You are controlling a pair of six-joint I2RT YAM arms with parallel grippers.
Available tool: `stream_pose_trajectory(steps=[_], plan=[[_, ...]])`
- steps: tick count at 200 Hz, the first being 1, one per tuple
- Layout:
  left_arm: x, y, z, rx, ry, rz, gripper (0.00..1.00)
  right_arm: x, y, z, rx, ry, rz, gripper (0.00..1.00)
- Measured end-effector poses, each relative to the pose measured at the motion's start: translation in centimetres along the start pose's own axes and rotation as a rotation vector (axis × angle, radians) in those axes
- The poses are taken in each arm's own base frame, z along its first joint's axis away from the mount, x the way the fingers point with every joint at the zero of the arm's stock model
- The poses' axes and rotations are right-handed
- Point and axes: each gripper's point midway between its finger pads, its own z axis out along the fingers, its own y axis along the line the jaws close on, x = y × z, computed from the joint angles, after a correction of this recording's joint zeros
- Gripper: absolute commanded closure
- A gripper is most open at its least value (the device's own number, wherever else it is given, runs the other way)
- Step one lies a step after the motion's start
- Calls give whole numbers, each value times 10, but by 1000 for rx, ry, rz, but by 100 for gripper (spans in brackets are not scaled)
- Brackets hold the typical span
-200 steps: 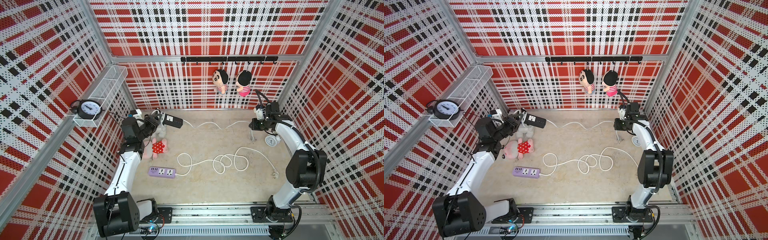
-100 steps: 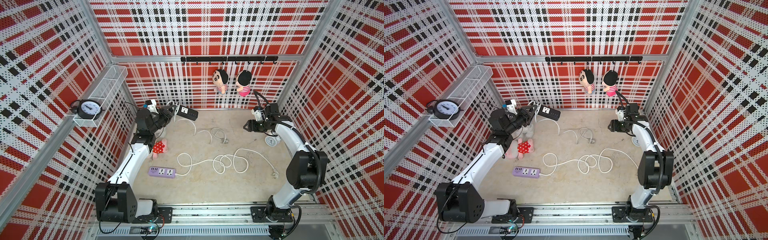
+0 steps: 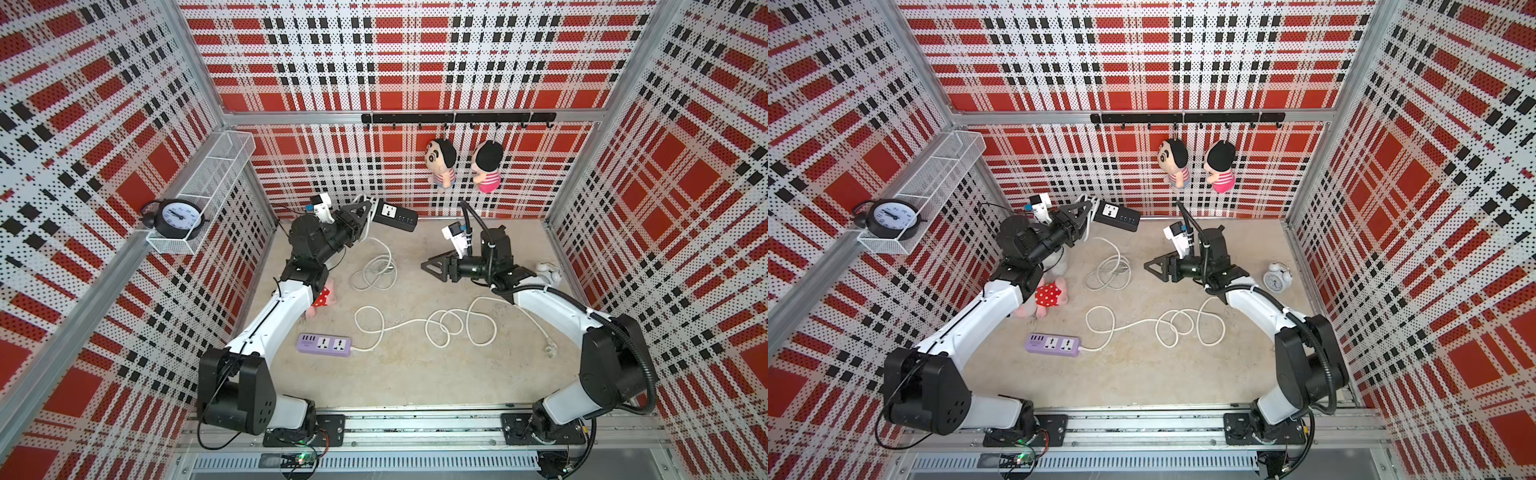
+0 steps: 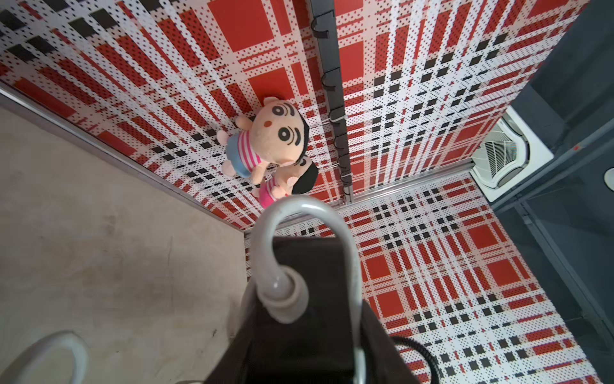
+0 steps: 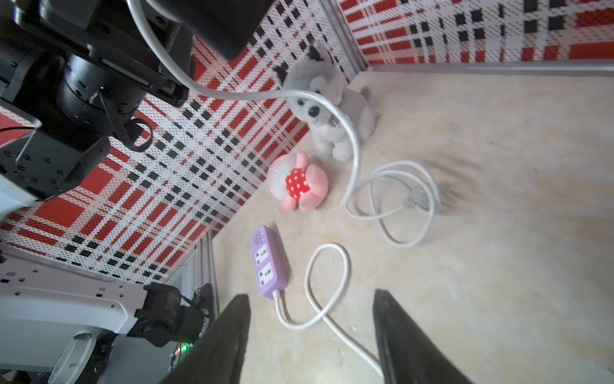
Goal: Unwrap the cord wrapped around the power strip
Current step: Unwrap the power cord from the power strip.
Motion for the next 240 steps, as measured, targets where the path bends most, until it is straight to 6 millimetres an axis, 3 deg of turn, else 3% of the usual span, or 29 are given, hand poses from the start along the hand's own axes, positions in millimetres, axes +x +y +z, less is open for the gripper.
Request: stream_pose_trajectory(steps=[56, 90, 117, 138, 156, 170, 199, 223, 240], plan=[[6, -6, 8, 29, 1, -35, 100, 6, 21, 41, -46, -182, -111, 30], [4, -5, 8, 26, -12, -44, 100, -3, 35, 50, -12, -266, -186, 31], [10, -6, 12, 25, -16, -58, 100, -24, 56, 55, -21, -320, -248, 45], [22, -6, 17, 27, 5, -65, 100, -50, 76, 56, -55, -380, -288, 74], [30, -4, 20, 23, 19, -70, 100, -67, 86, 57, -68, -418, -309, 73], [35, -3, 23, 20, 27, -73, 100, -76, 90, 60, -71, -439, -322, 61], [38, -3, 24, 19, 26, -75, 100, -81, 86, 69, -66, -440, -319, 59], [39, -3, 25, 20, 27, -71, 100, -78, 80, 75, -55, -425, -309, 63], [41, -3, 25, 21, 31, -69, 100, -78, 77, 78, -45, -414, -305, 79]])
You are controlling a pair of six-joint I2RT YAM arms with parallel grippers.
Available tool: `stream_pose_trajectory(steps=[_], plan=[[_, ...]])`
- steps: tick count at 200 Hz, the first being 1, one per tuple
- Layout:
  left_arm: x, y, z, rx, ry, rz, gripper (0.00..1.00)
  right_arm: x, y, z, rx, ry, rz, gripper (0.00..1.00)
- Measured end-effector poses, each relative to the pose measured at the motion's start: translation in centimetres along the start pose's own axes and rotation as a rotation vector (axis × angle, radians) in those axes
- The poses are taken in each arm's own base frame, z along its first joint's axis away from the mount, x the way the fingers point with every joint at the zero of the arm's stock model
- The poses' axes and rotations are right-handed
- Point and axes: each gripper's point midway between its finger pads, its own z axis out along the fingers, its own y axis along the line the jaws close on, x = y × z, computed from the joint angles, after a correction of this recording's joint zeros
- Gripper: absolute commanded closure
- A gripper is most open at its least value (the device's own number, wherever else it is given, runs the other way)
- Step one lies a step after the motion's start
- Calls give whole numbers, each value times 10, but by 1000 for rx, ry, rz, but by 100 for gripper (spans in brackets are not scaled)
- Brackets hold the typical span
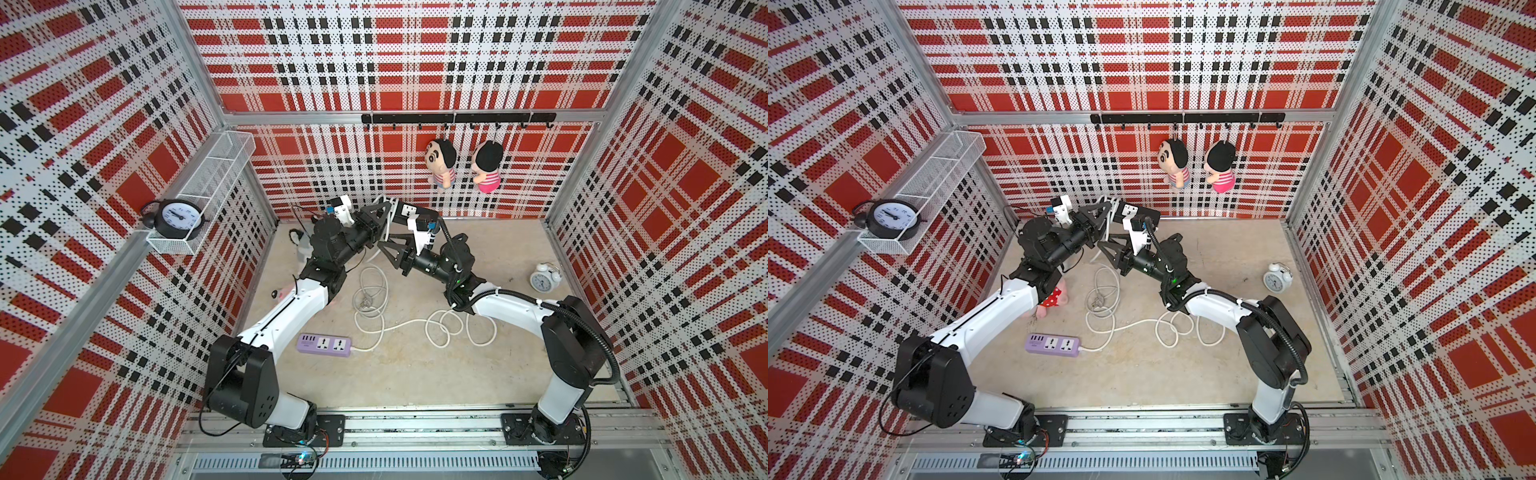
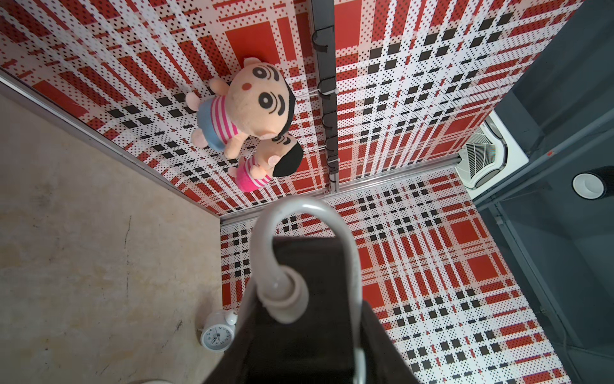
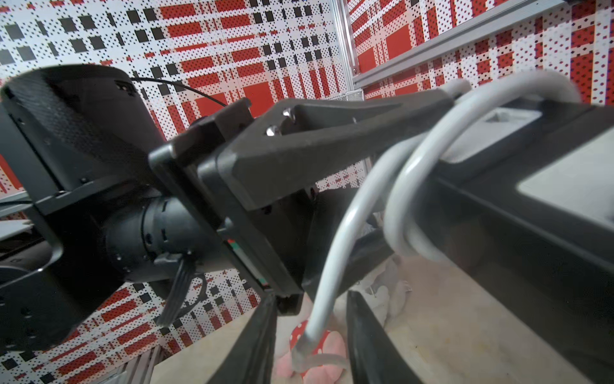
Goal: Unwrap the cord wrapped around the power strip
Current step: Unwrap the power cord from the power strip.
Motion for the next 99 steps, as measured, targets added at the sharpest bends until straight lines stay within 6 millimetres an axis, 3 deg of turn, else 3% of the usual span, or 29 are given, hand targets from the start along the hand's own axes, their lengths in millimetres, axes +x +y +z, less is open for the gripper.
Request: stream_pose_trajectory(steps=[7, 16, 59, 99], plan=[[0, 0, 0, 0, 1, 1, 100, 0, -1, 1, 3, 5, 2, 91], [0, 0, 0, 1, 1, 5, 100, 0, -1, 1, 5, 9, -3, 98], [1, 11, -1, -25, -2, 33, 100, 9, -8, -3, 62, 73, -14, 100], [0, 26, -5, -89, 12, 148, 100, 3, -12, -27, 148, 192, -51, 100]])
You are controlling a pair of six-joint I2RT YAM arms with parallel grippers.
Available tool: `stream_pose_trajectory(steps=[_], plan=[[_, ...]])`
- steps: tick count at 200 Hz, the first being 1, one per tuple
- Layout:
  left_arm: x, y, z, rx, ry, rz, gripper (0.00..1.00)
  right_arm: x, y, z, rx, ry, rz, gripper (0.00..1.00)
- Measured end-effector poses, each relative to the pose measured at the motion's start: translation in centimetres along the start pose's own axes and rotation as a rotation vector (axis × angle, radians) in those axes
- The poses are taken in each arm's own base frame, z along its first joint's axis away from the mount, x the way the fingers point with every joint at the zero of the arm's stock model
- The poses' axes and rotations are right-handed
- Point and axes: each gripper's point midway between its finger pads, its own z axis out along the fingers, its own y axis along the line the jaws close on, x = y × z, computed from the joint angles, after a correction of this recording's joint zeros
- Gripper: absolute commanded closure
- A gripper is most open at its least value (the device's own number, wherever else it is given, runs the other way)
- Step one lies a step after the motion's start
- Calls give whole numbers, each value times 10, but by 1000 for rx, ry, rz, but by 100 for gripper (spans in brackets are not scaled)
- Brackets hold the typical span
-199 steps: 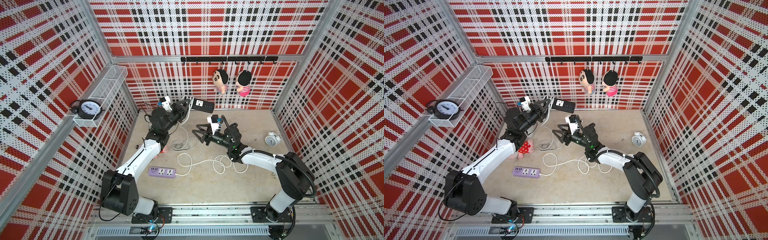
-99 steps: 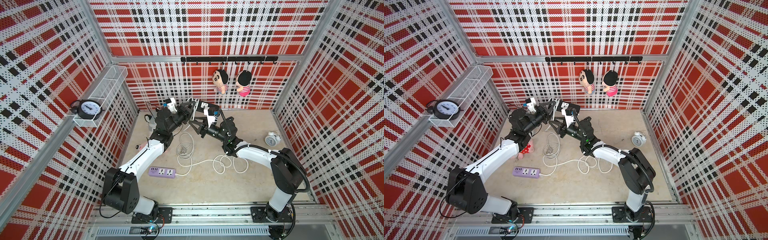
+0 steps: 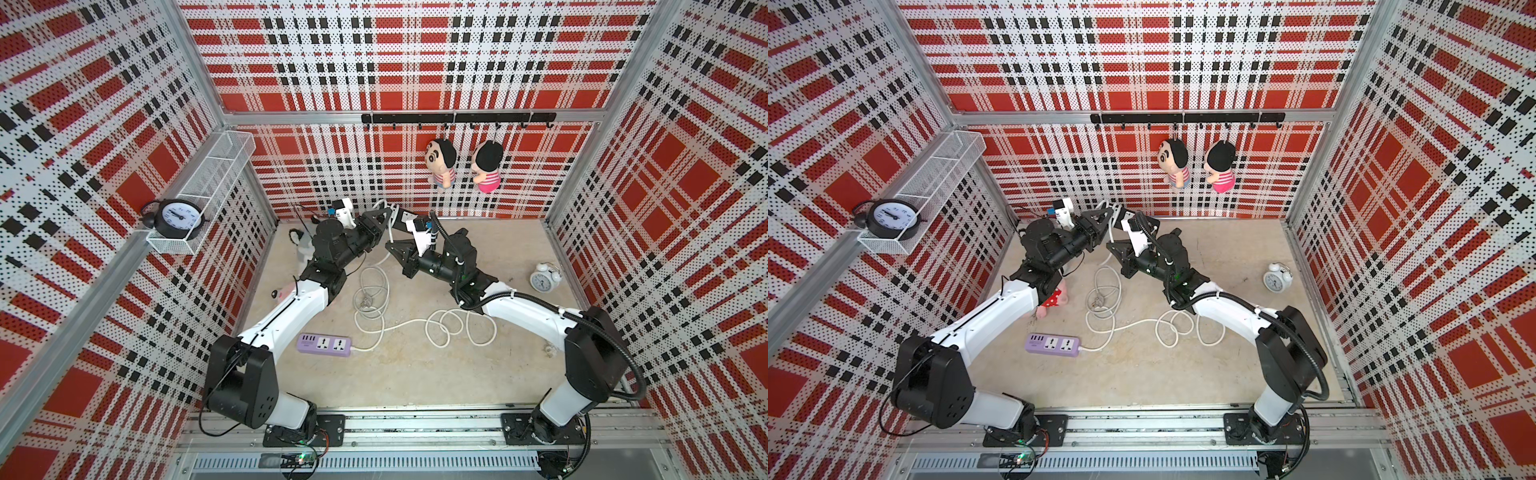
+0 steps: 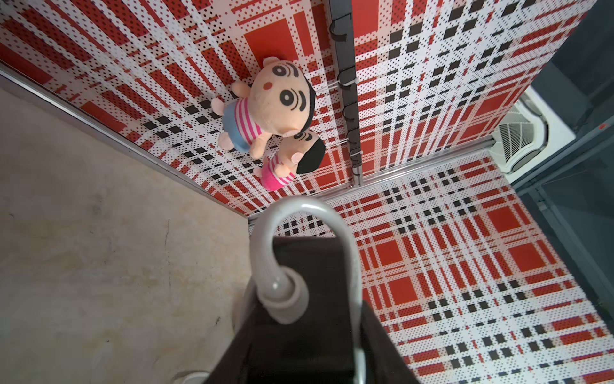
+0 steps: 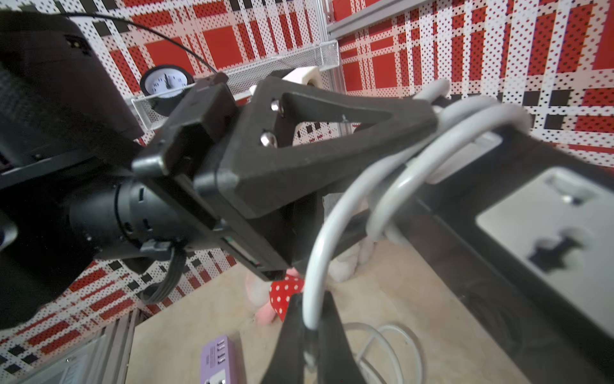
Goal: Unwrap the cord wrapped around the power strip
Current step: Unwrap the power cord from the power strip.
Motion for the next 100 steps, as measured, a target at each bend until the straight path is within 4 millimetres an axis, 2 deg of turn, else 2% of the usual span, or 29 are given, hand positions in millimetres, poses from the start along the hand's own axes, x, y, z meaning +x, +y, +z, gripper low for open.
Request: stream_pose_trajectory(steps=[42, 81, 89, 94, 100], plan=[[6, 13, -3, -37, 52, 129, 100, -2, -34, -24, 80, 133, 12, 100], [21, 27, -6, -61, 132, 189, 100, 0, -58, -42, 140, 222, 38, 100], [23, 33, -8, -78, 152, 203, 100, -5, -69, -47, 171, 224, 41, 100], [24, 38, -10, -91, 166, 211, 100, -9, -76, -51, 187, 222, 43, 95], [26, 42, -11, -103, 181, 221, 100, -16, -85, -56, 211, 219, 46, 84]])
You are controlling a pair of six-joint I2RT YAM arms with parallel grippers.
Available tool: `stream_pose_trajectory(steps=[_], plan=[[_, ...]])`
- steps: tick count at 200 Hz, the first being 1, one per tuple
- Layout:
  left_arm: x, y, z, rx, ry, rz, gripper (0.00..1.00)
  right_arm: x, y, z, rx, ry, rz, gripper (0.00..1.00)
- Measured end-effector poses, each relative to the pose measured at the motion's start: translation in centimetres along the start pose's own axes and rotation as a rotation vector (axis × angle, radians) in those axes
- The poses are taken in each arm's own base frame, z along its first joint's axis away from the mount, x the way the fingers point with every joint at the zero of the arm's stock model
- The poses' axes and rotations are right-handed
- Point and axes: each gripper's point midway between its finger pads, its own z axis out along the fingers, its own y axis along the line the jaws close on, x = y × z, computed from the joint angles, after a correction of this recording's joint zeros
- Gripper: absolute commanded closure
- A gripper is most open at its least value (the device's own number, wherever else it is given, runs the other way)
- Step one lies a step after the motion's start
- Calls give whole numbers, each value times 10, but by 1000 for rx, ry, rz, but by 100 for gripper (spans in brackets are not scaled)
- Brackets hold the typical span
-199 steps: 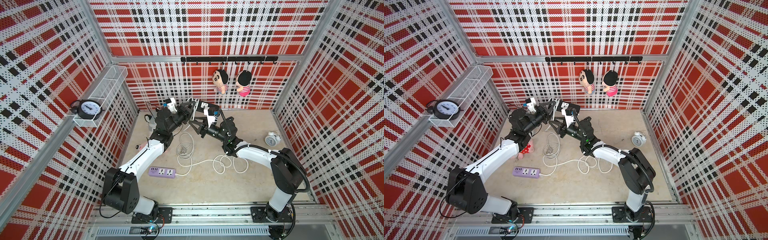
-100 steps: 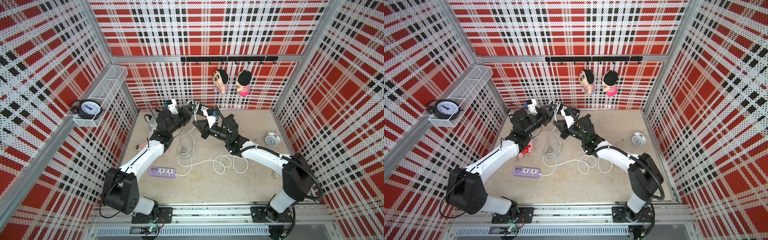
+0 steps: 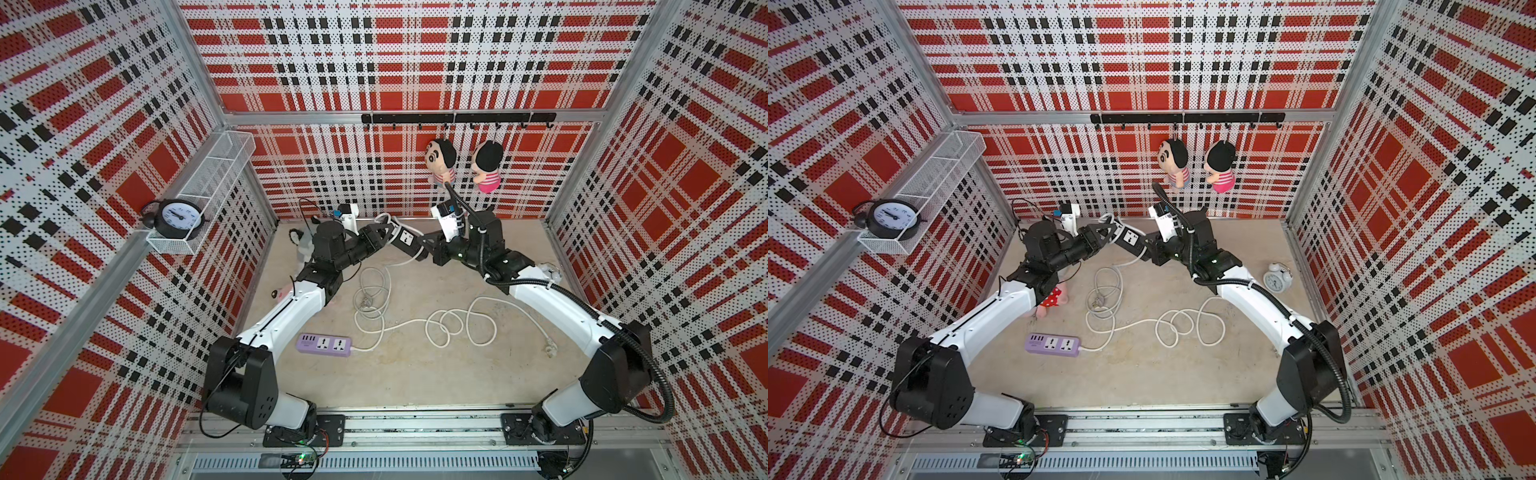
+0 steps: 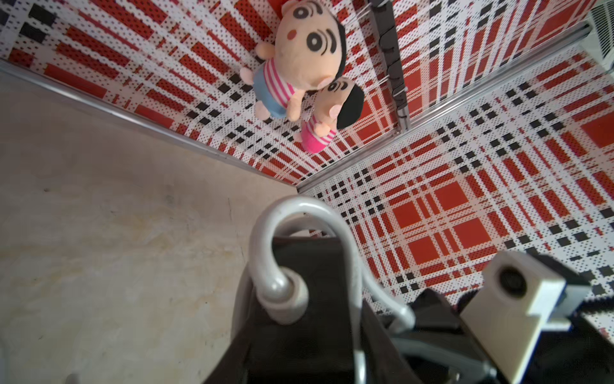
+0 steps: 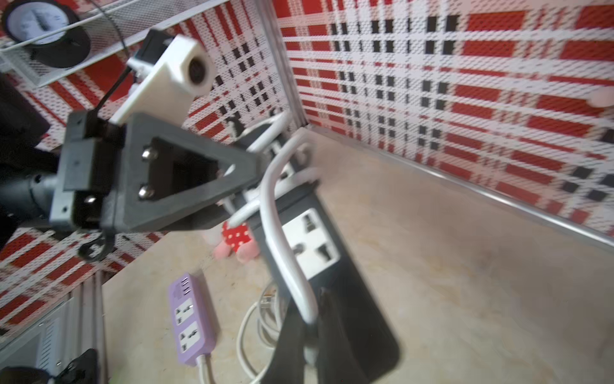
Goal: Unwrap the cord wrapped around the power strip
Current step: Unwrap the power cord from the power strip.
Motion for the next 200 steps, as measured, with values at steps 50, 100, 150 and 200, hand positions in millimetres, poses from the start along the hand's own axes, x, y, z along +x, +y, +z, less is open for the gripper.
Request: stream_pose_trajectory(steps=[50, 100, 150, 200], plan=[[20, 10, -4, 8, 109, -15, 100, -30, -27, -24, 17, -25, -10, 41], [19, 4, -3, 55, 123, -49, 100, -4, -16, -23, -87, 63, 32, 44], [7, -3, 2, 69, 89, -40, 100, 47, -15, -10, -137, 155, 205, 36], [-19, 0, 3, 27, -52, -43, 100, 102, 13, 2, -171, 192, 378, 32]])
